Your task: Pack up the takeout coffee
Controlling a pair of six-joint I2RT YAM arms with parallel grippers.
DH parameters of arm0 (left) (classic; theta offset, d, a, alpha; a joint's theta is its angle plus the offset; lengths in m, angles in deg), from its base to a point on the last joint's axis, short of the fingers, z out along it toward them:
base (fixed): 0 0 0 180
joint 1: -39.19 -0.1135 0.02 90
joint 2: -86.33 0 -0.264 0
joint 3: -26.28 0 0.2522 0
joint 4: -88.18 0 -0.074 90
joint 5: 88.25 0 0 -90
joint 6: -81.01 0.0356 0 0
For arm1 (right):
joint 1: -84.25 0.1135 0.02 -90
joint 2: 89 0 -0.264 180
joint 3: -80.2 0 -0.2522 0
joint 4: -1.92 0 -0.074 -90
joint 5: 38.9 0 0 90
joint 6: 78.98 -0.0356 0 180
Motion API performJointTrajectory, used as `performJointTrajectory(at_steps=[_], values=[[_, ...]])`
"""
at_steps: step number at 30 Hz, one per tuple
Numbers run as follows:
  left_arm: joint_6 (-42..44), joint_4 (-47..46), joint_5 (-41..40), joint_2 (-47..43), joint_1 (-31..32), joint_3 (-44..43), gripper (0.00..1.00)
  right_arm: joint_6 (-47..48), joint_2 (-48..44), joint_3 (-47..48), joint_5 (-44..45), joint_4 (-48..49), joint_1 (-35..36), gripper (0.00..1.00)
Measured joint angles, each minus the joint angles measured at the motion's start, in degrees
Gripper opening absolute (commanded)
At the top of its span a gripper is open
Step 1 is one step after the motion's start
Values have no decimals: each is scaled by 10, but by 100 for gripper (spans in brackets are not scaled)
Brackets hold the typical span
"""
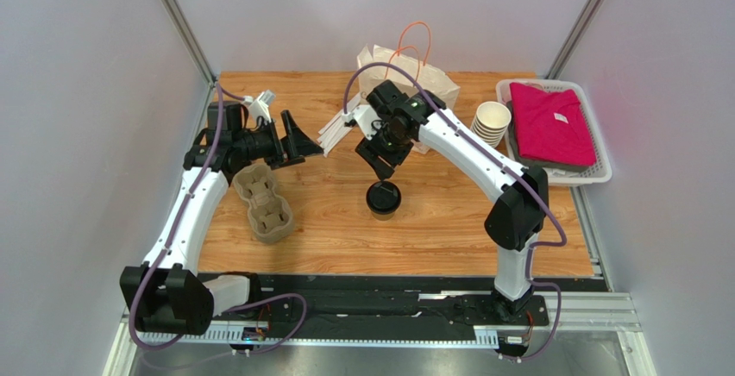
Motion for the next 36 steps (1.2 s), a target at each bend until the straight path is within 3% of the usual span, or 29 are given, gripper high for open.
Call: performJointTrajectory(at_steps=[3,5,7,11,15,19,22,30,36], values=[[16,-42,31,-26,0,10,99,0,-28,6,-34,1,-19,68],[24,-75,53,-53,0,16,99,-5,-59,0,-71,7,-45,67],[25,-112,80,-79,2,21,99,-28,-119,-43,-133,42,-88,65],[0,-197,120,-88,37,42,98,-149,-270,-218,-276,168,-177,61],[-59,-286,116,-63,117,105,83,-298,-354,-380,-374,321,-182,50],[-136,-375,118,18,185,145,71,-417,-340,-469,-426,440,-165,38],[-184,-428,119,73,200,161,59,-479,-330,-520,-440,509,-165,35],[-249,-516,134,187,241,163,29,-537,-269,-548,-471,592,-160,15],[-268,-536,137,242,253,157,6,-557,-234,-566,-477,624,-160,7]])
